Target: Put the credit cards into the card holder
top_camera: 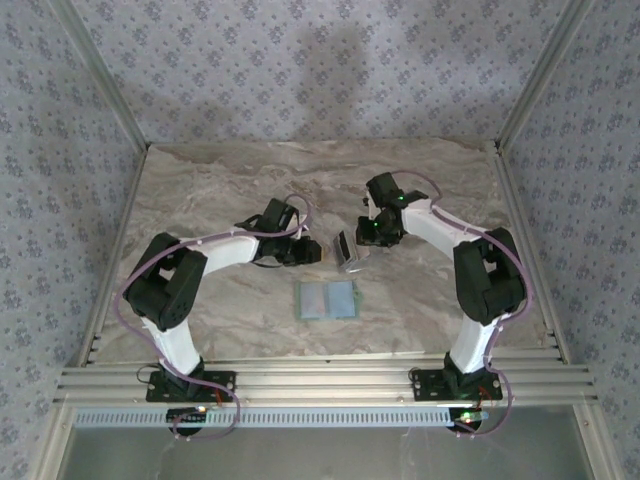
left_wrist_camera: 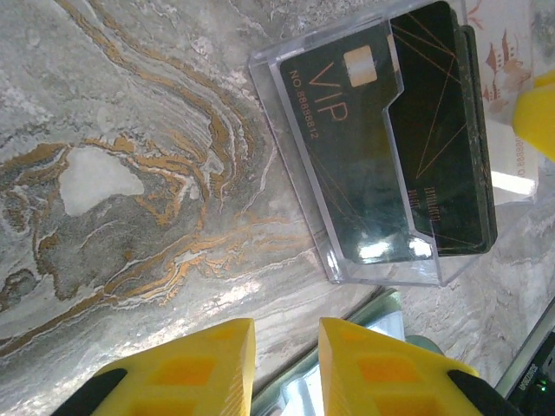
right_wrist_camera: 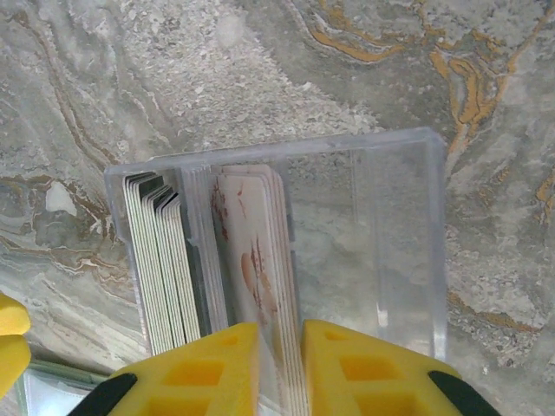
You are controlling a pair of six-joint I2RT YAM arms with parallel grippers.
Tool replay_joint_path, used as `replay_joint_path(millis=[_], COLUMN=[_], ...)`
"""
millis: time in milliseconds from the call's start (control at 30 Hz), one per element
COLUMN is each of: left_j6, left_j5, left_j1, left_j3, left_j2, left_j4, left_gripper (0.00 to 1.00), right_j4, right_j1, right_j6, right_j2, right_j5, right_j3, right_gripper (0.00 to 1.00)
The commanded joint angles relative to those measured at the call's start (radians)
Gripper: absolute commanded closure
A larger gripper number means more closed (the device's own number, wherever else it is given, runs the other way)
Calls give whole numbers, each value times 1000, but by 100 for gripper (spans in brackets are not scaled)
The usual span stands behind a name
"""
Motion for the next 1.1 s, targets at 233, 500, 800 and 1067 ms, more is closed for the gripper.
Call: replay_joint_path(millis=[233, 500, 800, 1067], left_j6=[-11, -20, -27, -18], left_j5=[-31, -66, -61, -56], left_j1=[6, 6, -6, -6], left_j3=[19, 46, 68, 78], left_j2=[-34, -26, 7, 30], left_j4=[-33, -41, -38, -35], left_gripper=[75, 75, 76, 75], right_j4=[-80, -18, 40, 47], right_j1=[46, 32, 21, 31], right_j6=[-38, -27, -24, -22], right_j2=[43, -50, -26, 29], right_j5=[49, -108, -159, -203], right_j3=[27, -34, -41, -17], right_gripper=[88, 98, 93, 85])
